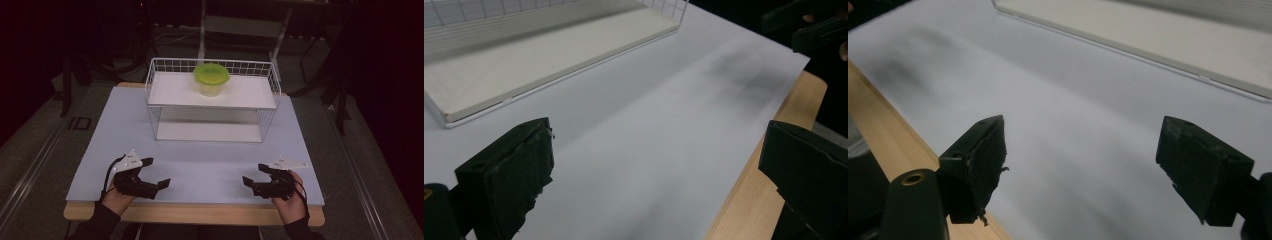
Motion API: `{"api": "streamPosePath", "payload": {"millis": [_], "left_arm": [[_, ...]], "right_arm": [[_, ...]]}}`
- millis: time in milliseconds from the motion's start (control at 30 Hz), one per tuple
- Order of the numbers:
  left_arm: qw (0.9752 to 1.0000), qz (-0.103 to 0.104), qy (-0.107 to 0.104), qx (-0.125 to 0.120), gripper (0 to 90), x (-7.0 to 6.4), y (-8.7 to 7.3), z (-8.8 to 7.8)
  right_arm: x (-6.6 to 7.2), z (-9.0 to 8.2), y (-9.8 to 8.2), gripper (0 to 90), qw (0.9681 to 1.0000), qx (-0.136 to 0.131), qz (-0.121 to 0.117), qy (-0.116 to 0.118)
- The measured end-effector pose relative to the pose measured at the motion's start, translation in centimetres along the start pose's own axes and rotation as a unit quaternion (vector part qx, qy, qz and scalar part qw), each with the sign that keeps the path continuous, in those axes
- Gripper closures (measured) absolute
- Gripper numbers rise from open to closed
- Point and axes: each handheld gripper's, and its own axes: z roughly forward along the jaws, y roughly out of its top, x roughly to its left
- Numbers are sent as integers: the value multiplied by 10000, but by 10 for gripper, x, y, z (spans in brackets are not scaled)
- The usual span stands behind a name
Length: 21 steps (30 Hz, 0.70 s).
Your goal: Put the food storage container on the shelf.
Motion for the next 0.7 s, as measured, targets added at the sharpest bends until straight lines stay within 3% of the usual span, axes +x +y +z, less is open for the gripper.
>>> {"api": "streamPosePath", "payload": {"millis": [300,533,700], "left_arm": [[9999,87,116,64,21,3,-5,1],[10000,-58,71,35,21,3,-6,0],[9999,2,113,94,21,2,-7,1]], "right_arm": [[-9,2,-4,198,9998,42,150,-97],[-14,6,-7,197,9995,150,247,-108],[-16,8,-8,192,9992,216,324,-103]]}}
